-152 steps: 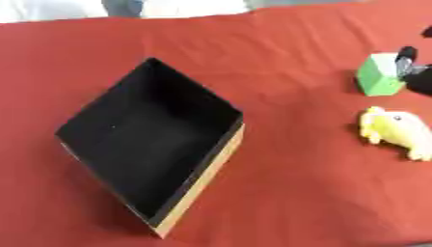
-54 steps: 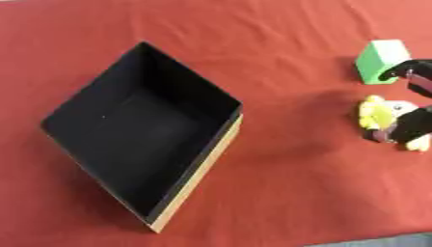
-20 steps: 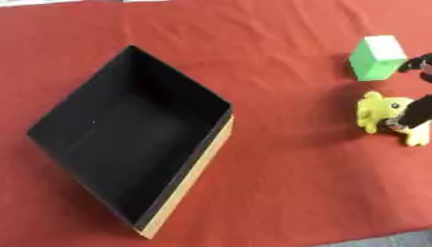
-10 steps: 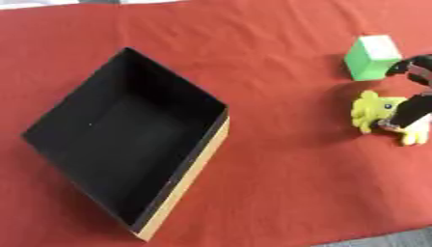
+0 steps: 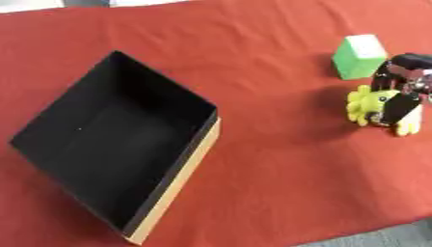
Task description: Pick up objects on the table and place them in the box.
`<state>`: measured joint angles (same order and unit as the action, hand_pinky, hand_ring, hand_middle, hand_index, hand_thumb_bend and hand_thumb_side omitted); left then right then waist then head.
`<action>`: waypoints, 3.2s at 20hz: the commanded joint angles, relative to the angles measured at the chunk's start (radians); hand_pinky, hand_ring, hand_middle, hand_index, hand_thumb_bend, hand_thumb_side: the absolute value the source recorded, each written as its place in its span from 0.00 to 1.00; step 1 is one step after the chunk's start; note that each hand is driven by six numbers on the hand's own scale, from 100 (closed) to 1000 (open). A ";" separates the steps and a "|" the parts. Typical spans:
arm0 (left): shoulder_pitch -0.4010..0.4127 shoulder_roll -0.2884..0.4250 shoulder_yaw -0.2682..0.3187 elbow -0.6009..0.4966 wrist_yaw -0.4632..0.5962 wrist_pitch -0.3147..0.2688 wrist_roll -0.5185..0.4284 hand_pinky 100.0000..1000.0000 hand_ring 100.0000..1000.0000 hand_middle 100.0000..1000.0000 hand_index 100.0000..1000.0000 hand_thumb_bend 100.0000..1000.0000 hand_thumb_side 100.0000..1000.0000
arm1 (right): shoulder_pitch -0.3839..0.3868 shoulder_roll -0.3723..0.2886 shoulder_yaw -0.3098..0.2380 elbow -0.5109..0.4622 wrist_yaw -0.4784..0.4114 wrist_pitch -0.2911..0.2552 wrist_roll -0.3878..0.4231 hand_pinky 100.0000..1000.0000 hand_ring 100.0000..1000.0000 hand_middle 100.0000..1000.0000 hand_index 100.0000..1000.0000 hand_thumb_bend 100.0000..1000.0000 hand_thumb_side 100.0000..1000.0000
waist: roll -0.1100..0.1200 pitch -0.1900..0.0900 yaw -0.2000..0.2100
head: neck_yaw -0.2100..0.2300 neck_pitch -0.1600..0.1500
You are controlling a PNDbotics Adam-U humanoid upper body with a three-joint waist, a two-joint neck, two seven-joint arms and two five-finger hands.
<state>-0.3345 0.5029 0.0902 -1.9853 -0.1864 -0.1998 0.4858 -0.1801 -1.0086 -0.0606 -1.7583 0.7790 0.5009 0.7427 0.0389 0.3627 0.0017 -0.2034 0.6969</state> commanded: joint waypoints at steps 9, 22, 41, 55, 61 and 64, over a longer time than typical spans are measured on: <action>-0.010 0.025 0.010 -0.015 -0.005 -0.002 -0.003 0.47 0.81 0.66 0.78 0.00 0.41 | -0.001 -0.029 -0.013 -0.060 -0.066 0.186 0.068 0.21 0.34 0.33 0.38 0.29 0.00 | -0.003 -0.023 -0.003 | 0.003 -0.006; -0.007 0.028 0.013 -0.015 -0.007 -0.003 0.000 0.47 0.82 0.66 0.78 0.00 0.41 | 0.021 -0.017 -0.040 -0.234 -0.089 0.180 -0.007 0.19 0.30 0.30 0.36 0.21 0.00 | -0.009 -0.023 -0.008 | 0.014 0.002; -0.009 0.025 0.009 -0.015 -0.004 -0.007 -0.005 0.47 0.82 0.66 0.78 0.00 0.39 | -0.072 -0.060 0.089 -0.242 -0.121 -0.080 -0.354 0.22 0.30 0.31 0.37 0.25 0.00 | -0.041 -0.041 0.017 | 0.025 0.025; -0.008 0.020 0.003 -0.015 0.004 -0.009 -0.014 0.47 0.82 0.66 0.78 0.00 0.39 | -0.353 -0.032 0.220 -0.242 -0.233 -0.222 -0.302 0.22 0.29 0.31 0.37 0.11 0.00 | -0.065 -0.063 0.039 | 0.008 0.038; -0.011 0.017 0.001 -0.015 0.008 -0.010 -0.019 0.48 0.82 0.66 0.78 0.00 0.38 | -0.563 0.108 0.330 -0.242 -0.263 -0.258 -0.214 0.22 0.28 0.31 0.38 0.00 0.00 | -0.063 -0.069 0.045 | 0.006 0.042; -0.010 0.015 0.001 -0.015 0.009 -0.010 -0.019 0.48 0.82 0.66 0.78 0.00 0.39 | -0.634 0.189 0.375 -0.242 -0.267 -0.265 -0.174 0.22 0.28 0.31 0.38 0.00 0.00 | -0.061 -0.071 0.040 | 0.010 0.044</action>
<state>-0.3345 0.5020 0.0897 -1.9853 -0.1792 -0.2080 0.4696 -0.7952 -0.8303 0.3076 -1.9840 0.5168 0.2402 0.5525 -0.0250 0.3137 0.0413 -0.1951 0.7376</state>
